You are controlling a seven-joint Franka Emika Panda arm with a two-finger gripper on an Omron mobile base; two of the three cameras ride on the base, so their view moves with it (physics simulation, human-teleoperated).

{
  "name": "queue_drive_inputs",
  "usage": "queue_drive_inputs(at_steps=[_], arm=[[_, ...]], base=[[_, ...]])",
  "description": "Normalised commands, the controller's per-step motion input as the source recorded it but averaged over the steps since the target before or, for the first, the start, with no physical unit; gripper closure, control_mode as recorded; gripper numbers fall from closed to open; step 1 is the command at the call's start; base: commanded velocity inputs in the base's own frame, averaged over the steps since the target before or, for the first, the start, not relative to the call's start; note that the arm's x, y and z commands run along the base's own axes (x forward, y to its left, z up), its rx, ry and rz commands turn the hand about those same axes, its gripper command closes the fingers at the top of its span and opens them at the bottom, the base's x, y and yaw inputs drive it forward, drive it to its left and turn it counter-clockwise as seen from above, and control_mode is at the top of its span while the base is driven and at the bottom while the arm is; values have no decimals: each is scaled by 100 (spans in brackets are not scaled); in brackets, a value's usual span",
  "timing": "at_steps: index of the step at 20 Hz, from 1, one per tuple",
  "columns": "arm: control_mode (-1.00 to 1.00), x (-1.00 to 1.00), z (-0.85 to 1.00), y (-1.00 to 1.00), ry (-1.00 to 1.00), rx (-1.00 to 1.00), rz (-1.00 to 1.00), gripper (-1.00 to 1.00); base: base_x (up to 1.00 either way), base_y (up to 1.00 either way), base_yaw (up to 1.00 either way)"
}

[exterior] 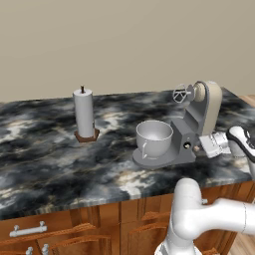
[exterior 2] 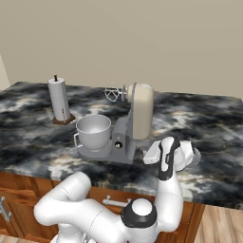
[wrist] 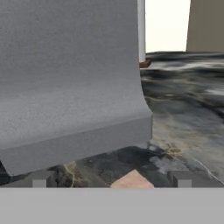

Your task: Add butter and sugar cubes to the stand mixer bowl and then turn on the stand mixer to begin making frosting.

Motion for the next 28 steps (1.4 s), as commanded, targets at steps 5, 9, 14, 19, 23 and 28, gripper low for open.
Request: queue_drive_inputs(at_steps=[5,9,14,19,23,28], arm=[[-100,-1,-16,12,0,-2,-1,-100],[-100,0,-18,8,0,-1,-2,100],[-100,0,-12,10,0,-1,-3,100],[-100,-7,-1,0,0,0,-4,100],[-100,-21,0,0,-1,0,-4,100],[-100,-41,33,0,-7,0,-4,100]], base=[[0,0,0],[0,0,0],[0,0,0],[0,0,0],[0,0,0],[0,0,0]])
